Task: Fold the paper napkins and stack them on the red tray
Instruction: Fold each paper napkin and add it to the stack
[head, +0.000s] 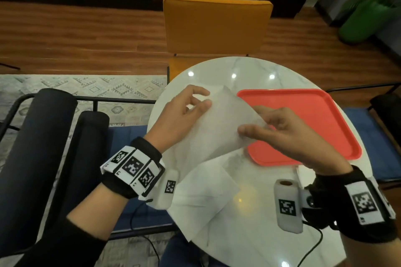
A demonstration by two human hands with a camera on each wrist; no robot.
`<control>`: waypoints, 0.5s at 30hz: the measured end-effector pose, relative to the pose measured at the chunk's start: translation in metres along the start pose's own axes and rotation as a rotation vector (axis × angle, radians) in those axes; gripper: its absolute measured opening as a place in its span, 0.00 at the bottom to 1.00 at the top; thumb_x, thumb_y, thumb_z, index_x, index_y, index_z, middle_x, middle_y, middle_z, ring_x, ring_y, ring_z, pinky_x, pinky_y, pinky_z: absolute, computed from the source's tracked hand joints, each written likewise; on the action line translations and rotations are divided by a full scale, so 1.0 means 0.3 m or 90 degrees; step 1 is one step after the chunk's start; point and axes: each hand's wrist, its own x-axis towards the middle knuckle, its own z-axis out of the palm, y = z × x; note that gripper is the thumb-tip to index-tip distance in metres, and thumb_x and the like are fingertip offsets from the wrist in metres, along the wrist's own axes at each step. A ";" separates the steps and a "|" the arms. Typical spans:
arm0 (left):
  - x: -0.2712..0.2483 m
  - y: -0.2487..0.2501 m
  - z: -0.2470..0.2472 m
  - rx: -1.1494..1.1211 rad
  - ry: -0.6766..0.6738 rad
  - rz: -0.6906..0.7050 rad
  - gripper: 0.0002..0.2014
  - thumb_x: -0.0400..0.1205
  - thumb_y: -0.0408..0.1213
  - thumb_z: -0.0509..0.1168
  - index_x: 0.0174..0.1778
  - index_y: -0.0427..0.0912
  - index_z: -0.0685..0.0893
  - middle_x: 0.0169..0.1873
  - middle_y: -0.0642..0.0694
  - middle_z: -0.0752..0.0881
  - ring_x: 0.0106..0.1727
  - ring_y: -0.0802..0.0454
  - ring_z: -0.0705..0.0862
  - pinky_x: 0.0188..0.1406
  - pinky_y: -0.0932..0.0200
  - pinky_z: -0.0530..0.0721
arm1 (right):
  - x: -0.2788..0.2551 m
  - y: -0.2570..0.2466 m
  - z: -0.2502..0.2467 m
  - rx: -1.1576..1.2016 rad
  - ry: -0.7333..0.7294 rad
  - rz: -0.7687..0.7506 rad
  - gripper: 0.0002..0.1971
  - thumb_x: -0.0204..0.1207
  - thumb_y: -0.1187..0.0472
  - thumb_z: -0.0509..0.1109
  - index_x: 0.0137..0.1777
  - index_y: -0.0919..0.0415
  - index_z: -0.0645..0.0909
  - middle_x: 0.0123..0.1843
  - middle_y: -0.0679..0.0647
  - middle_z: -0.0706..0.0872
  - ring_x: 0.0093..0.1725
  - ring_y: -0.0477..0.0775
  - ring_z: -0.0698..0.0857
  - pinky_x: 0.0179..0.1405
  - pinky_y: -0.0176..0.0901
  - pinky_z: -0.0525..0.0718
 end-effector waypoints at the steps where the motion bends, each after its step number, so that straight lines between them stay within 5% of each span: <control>1: -0.010 -0.001 0.000 0.028 0.007 -0.004 0.16 0.80 0.55 0.62 0.64 0.60 0.76 0.50 0.60 0.82 0.43 0.64 0.81 0.41 0.67 0.74 | -0.002 0.004 0.000 0.033 0.027 0.014 0.16 0.72 0.51 0.72 0.46 0.65 0.89 0.53 0.55 0.91 0.54 0.50 0.88 0.54 0.50 0.83; 3: -0.042 0.012 0.003 0.040 0.012 0.011 0.25 0.78 0.62 0.62 0.70 0.63 0.70 0.64 0.60 0.76 0.60 0.67 0.78 0.49 0.74 0.72 | 0.000 0.012 0.000 0.053 0.063 0.028 0.19 0.72 0.52 0.71 0.45 0.71 0.87 0.46 0.66 0.90 0.44 0.57 0.89 0.46 0.53 0.84; 5: -0.084 0.032 0.022 0.010 -0.018 0.026 0.30 0.73 0.65 0.63 0.71 0.64 0.70 0.68 0.63 0.74 0.66 0.69 0.76 0.56 0.74 0.72 | 0.005 0.014 0.008 0.064 0.071 0.013 0.16 0.74 0.54 0.70 0.45 0.70 0.88 0.44 0.66 0.90 0.43 0.57 0.89 0.44 0.51 0.85; 8: -0.129 0.040 0.071 -0.010 -0.083 0.012 0.26 0.75 0.53 0.71 0.69 0.61 0.75 0.64 0.65 0.80 0.62 0.70 0.79 0.60 0.69 0.78 | 0.008 0.013 0.019 0.105 0.064 -0.006 0.10 0.76 0.60 0.70 0.49 0.66 0.88 0.46 0.61 0.92 0.48 0.60 0.90 0.49 0.50 0.86; 12: -0.135 0.004 0.091 -0.027 -0.100 0.001 0.09 0.82 0.40 0.66 0.56 0.52 0.87 0.46 0.55 0.90 0.49 0.61 0.86 0.52 0.55 0.82 | 0.014 0.031 0.011 0.084 0.101 -0.008 0.09 0.72 0.58 0.74 0.47 0.63 0.87 0.44 0.60 0.91 0.47 0.59 0.89 0.50 0.55 0.85; 15: -0.128 -0.002 0.073 -0.048 -0.164 0.001 0.09 0.82 0.39 0.64 0.53 0.47 0.88 0.42 0.50 0.90 0.46 0.55 0.86 0.47 0.53 0.80 | 0.018 0.058 -0.016 -0.066 0.171 0.008 0.24 0.63 0.50 0.80 0.58 0.49 0.78 0.59 0.48 0.84 0.57 0.43 0.82 0.51 0.28 0.79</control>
